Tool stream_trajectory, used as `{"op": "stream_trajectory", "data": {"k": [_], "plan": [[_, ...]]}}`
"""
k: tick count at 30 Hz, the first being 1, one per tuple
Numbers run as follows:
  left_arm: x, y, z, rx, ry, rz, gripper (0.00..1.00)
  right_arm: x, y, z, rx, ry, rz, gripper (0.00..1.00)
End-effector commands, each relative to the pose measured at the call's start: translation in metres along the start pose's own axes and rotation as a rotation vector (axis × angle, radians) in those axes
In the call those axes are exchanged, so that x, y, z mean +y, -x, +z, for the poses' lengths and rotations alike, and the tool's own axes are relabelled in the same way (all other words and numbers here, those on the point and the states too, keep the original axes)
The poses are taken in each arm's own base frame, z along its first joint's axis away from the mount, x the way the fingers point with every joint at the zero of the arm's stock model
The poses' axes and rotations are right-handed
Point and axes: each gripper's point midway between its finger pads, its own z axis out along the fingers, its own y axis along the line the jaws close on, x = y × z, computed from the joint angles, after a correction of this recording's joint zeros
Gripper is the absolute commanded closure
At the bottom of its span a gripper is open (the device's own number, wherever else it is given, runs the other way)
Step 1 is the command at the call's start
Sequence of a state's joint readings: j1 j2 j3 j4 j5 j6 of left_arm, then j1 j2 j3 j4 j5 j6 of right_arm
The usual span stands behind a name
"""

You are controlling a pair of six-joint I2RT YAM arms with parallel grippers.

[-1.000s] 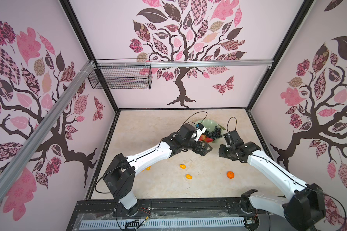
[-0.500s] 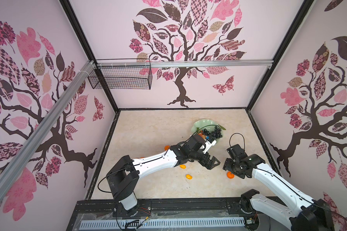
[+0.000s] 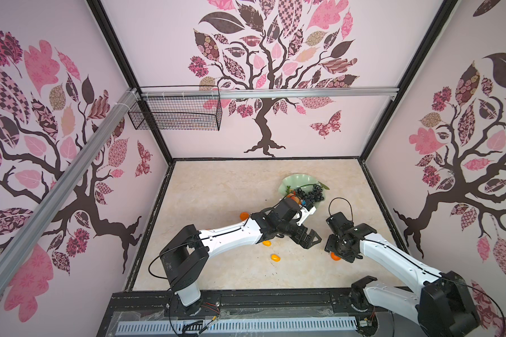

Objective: Place and organize the fake fruits in the fruit bowl
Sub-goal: 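Lower the right gripper and close it on the small tangerine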

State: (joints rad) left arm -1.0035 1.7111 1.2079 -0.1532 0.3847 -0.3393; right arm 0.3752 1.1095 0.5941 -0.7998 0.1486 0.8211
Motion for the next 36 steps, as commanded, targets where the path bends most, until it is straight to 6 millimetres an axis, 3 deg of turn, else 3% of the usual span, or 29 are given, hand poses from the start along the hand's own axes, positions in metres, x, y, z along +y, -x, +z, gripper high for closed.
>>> {"op": "stream_trajectory", "data": {"k": [1, 36], "plan": [[0.001, -0.004, 0.006, 0.010, -0.007, 0.002, 0.02, -0.005, -0.001, 0.006, 0.008, -0.024, 0.025, 0.36], [-0.003, 0.000, 0.003, 0.009, -0.017, 0.009, 0.02, -0.006, -0.013, 0.022, 0.096, -0.060, 0.003, 0.51]]}}
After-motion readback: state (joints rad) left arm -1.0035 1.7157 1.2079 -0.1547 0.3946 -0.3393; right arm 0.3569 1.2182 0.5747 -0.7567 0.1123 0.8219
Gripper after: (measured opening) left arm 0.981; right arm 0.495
